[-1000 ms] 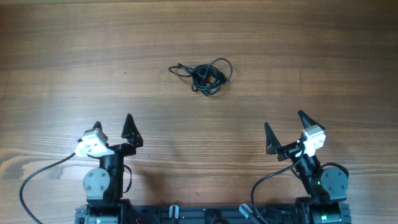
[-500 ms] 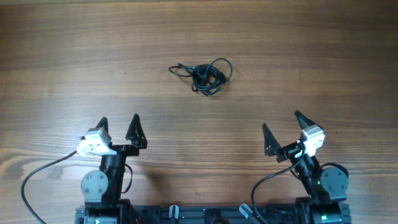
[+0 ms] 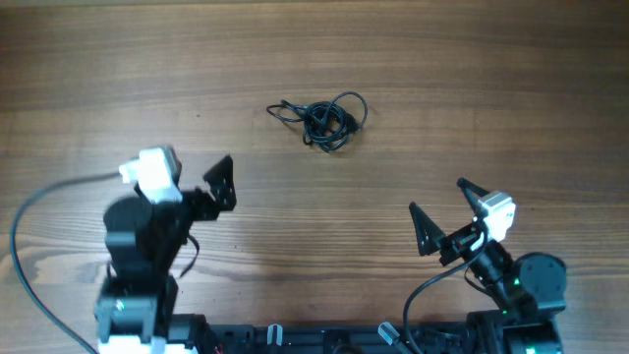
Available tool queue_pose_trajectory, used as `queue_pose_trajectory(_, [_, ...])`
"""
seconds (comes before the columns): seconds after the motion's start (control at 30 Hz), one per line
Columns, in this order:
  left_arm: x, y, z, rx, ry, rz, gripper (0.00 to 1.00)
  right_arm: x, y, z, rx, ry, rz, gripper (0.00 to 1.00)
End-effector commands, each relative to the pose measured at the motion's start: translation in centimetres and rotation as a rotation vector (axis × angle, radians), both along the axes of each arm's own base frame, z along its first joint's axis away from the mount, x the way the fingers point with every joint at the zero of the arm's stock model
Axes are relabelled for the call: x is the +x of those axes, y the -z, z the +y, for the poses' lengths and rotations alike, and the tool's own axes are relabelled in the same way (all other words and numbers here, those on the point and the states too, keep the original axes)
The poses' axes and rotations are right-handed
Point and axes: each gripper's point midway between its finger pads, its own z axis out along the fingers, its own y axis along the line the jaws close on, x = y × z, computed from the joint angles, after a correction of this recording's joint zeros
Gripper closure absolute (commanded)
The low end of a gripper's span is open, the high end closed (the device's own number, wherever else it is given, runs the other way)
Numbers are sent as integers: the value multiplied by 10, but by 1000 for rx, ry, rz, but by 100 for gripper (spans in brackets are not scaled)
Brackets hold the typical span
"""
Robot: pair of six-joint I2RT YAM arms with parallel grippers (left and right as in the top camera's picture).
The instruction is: Untangle cables
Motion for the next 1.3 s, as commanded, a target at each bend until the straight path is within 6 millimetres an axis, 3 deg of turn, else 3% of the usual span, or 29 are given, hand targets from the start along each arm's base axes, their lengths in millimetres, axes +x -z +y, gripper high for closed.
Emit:
queue_pose_trajectory(0.0, [19,-40,-5,66,57,59,0,1,-34,2,1,-17,22,0])
queue_pose_trajectory(0.23, [64,-70,-12,83,95,315,0,32,-63,10,-8,-50,280,0])
queue_pose_trajectory(0.43, [90,-65,-51,101,200,396,0,59,-73,32,29,-173,529,0])
queue_pose_trajectory(0.67, [94,-72,-84,54,308,354,0,94,-35,44,188,-168,757,0])
queue_pose_trajectory(0.73, [94,-71,-84,54,308,355,0,99,-22,45,200,-164,808,1])
queue_pose_trajectory(0.8, [95,-66,-84,52,307,371,8,103,-11,46,201,-159,844,2])
queue_pose_trajectory(0.9, [104,-47,-85,12,249,445,9,105,-6,46,198,-158,856,2])
queue_pose_trajectory(1.03, [122,10,-93,-26,97,616,19,106,-6,45,196,-151,855,2])
queue_pose_trajectory(1.07, [126,34,-99,-61,31,685,21,106,-6,45,196,-151,856,1])
queue_pose_trajectory(1.13, [130,55,-106,-108,-28,747,23,105,-6,45,195,-151,856,1])
queue_pose_trajectory(1.23, [148,75,-119,-125,-26,740,14,106,-6,45,196,-151,856,0])
queue_pose_trajectory(1.27, [151,78,-120,-126,-25,736,19,106,-6,45,196,-150,856,0])
